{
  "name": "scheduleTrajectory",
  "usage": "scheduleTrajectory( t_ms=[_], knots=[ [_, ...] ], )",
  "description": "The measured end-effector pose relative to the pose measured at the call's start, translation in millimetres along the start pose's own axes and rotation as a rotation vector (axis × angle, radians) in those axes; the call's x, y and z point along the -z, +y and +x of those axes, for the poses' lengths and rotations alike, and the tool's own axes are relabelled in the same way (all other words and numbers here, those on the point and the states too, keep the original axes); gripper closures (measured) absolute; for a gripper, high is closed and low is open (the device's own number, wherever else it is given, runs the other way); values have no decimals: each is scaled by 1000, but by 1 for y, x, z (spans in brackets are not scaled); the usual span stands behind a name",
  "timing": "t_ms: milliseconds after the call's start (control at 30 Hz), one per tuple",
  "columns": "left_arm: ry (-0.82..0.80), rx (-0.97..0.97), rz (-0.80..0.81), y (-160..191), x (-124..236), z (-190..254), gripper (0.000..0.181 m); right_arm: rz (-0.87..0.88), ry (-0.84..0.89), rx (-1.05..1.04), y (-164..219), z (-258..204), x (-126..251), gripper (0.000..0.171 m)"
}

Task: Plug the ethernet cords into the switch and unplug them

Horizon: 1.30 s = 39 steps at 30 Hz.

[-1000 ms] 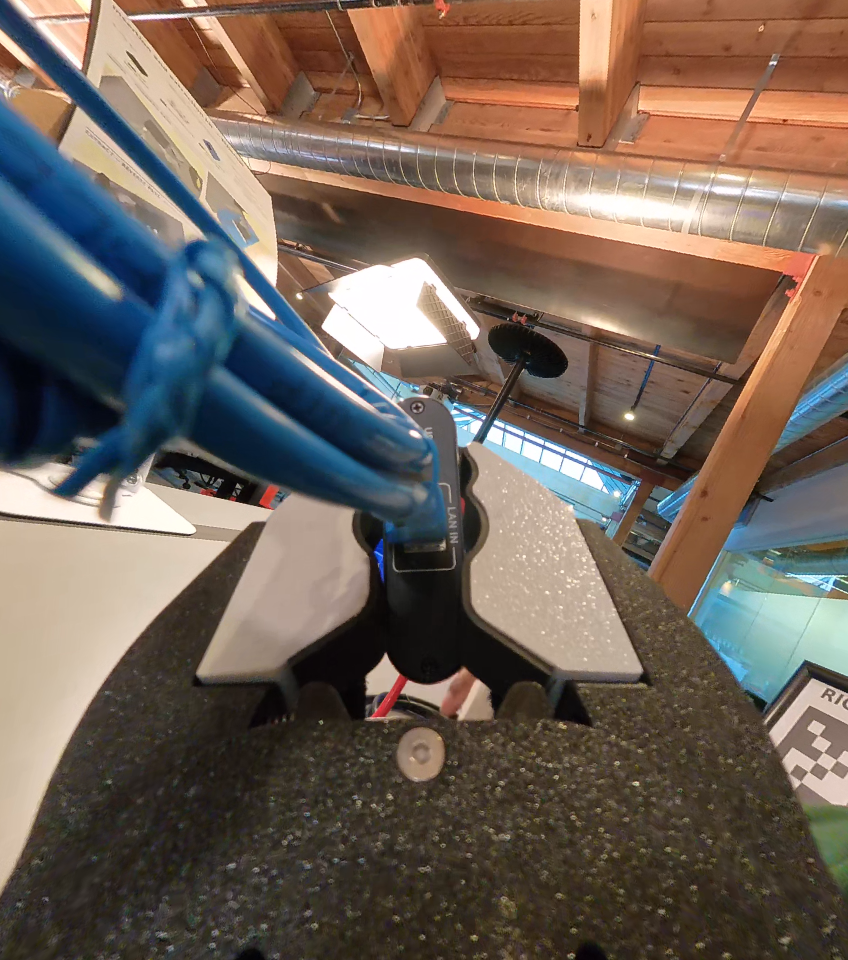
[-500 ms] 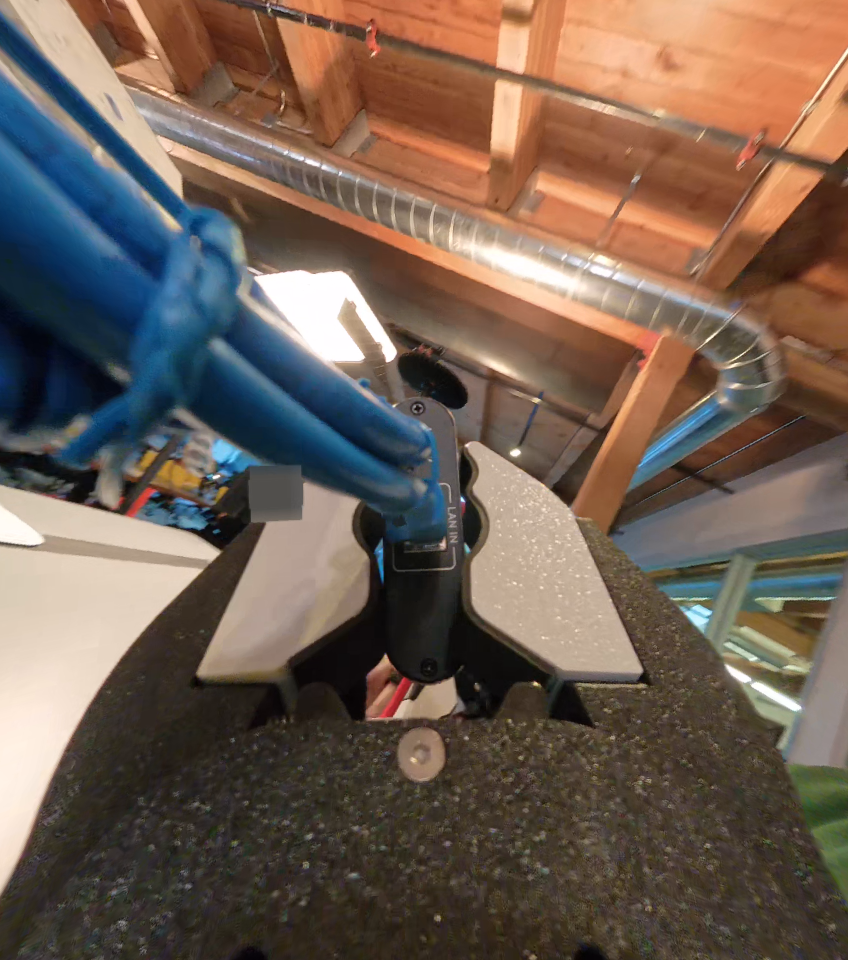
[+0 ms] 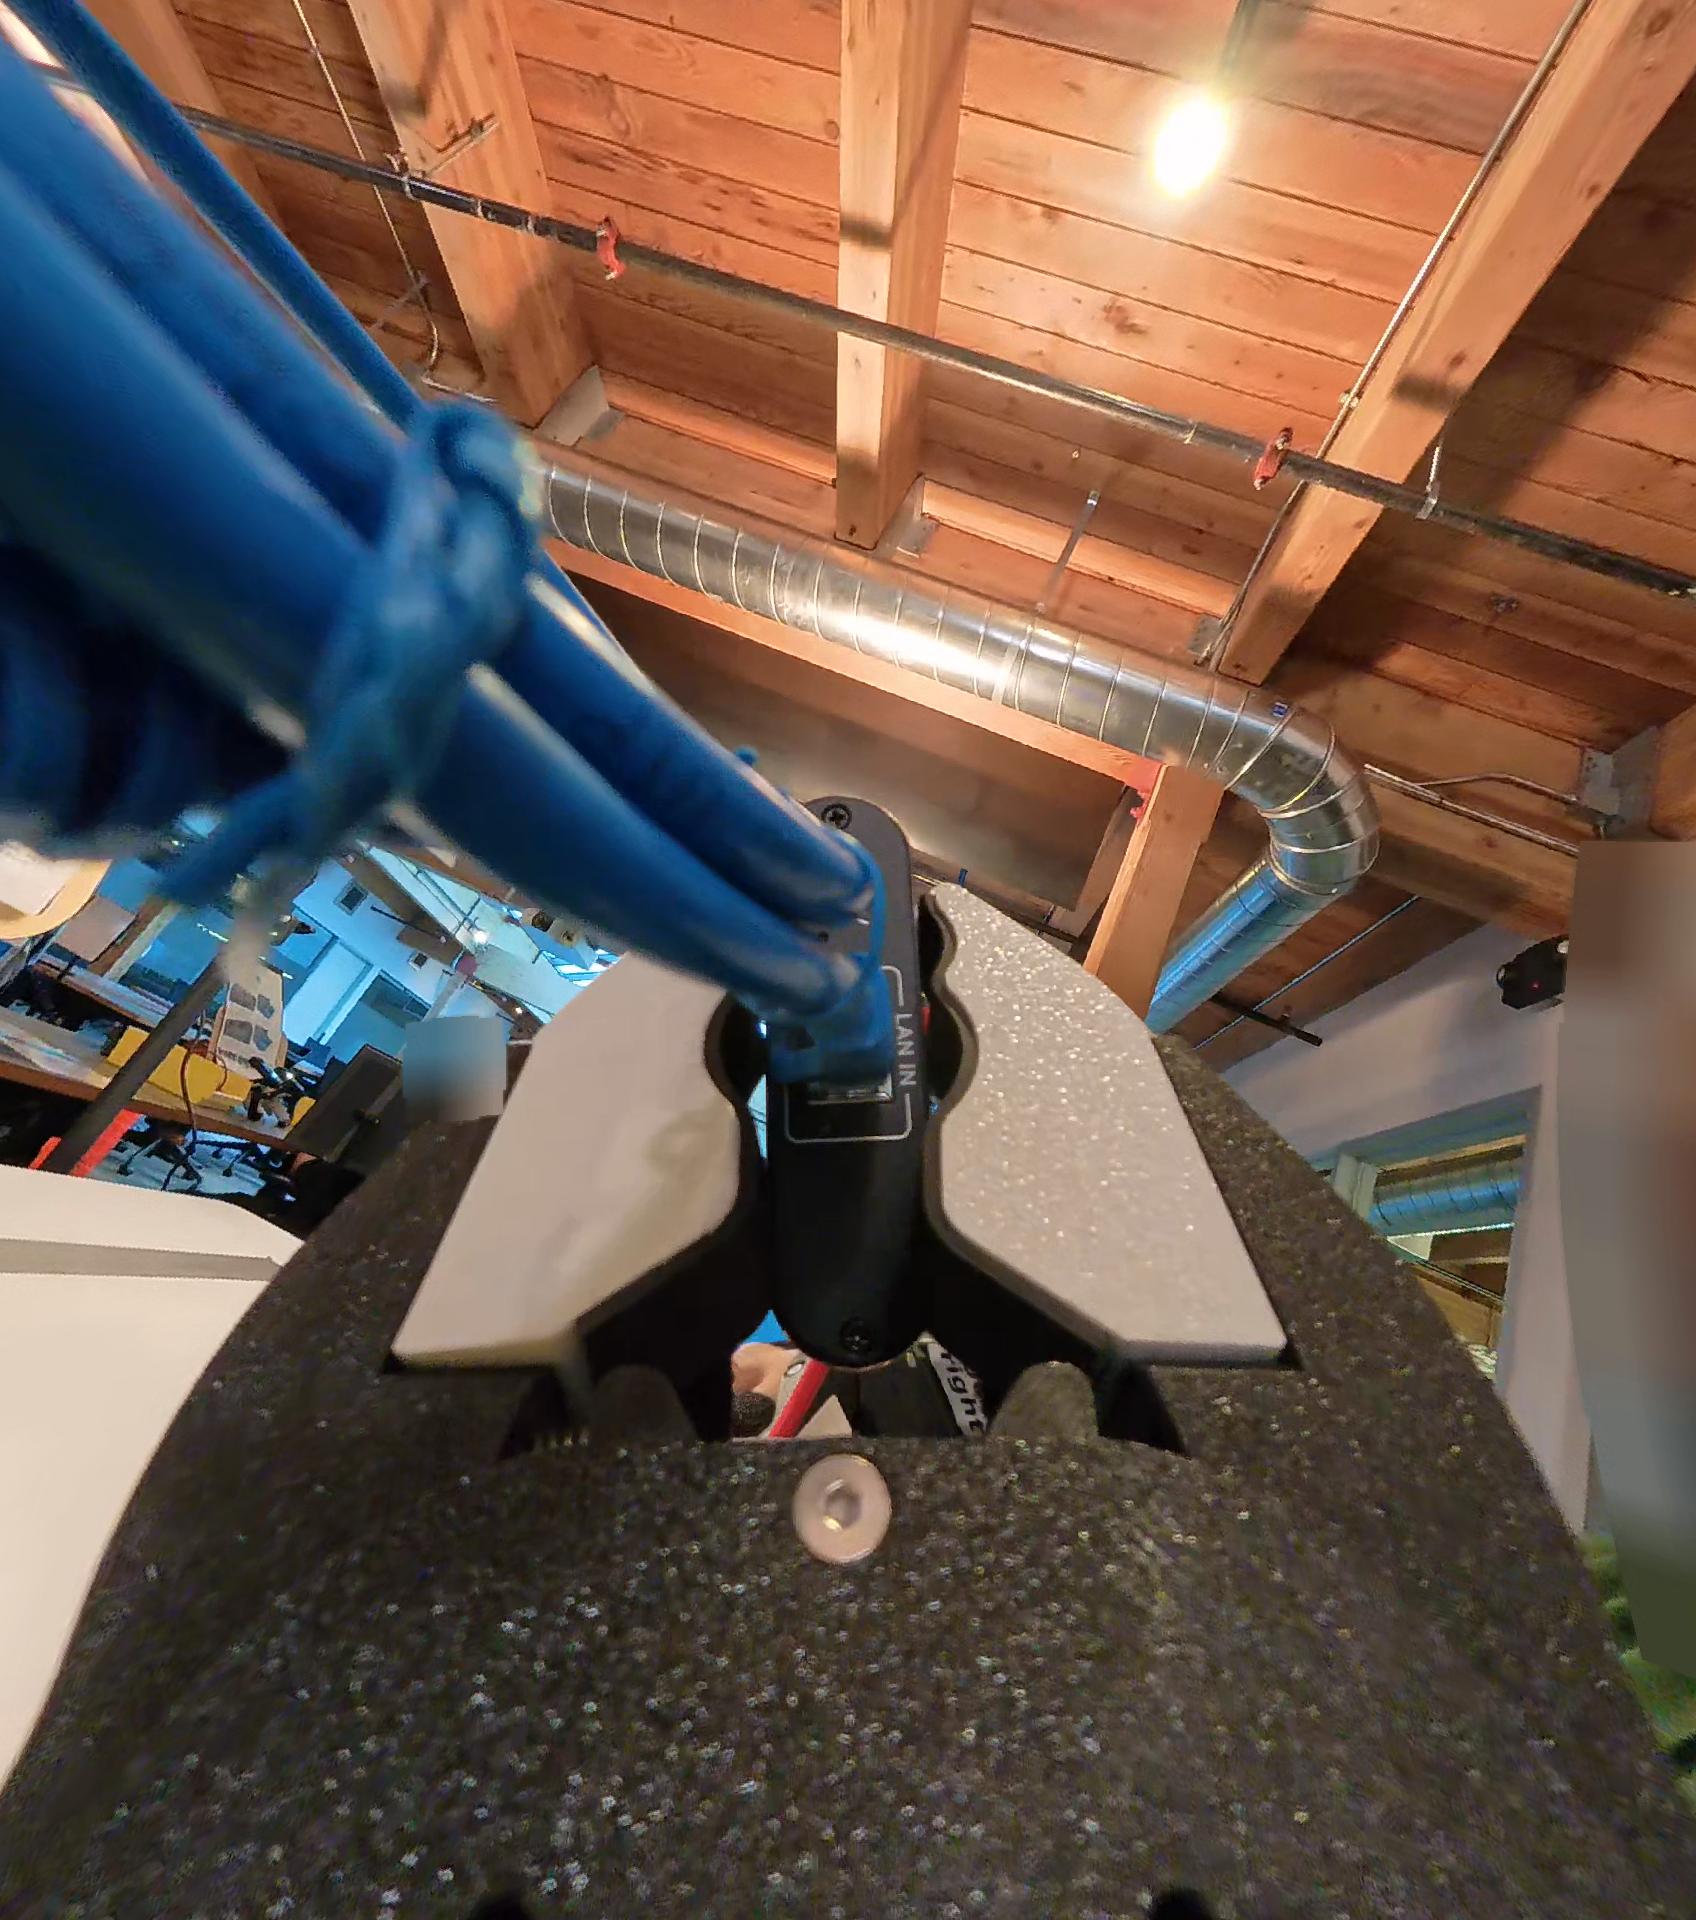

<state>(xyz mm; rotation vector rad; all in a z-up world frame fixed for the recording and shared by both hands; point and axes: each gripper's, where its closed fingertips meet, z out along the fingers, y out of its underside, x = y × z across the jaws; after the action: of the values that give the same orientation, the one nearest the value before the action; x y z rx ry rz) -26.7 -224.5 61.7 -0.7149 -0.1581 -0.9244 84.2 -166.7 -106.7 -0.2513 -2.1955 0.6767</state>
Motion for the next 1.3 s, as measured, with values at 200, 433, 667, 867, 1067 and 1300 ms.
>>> scheduleTrajectory(
  t_ms=[200, 433, 667, 867, 1067, 1300],
  knots=[
    [25, -37, -22, 6, -5, 7, 154, 33, 8, 22, -10, -4, -3, 151],
    [28, -45, 1, 13, -8, 9, 153, 210, 24, -20, -51, -7, -3, 151],
    [94, 7, 53, 39, -21, 20, 154, 364, 281, -365, -73, 43, 10, 147],
    [72, -91, -81, 77, -35, 24, 154, 581, 184, -695, -77, 60, 33, 128],
    [90, -179, -179, 106, -45, 33, 154, 658, 138, -728, -80, 61, 45, 138],
    [82, -282, -385, 129, -46, 33, 153, 601, 65, -625, -74, 57, 56, 140]
  ],
)
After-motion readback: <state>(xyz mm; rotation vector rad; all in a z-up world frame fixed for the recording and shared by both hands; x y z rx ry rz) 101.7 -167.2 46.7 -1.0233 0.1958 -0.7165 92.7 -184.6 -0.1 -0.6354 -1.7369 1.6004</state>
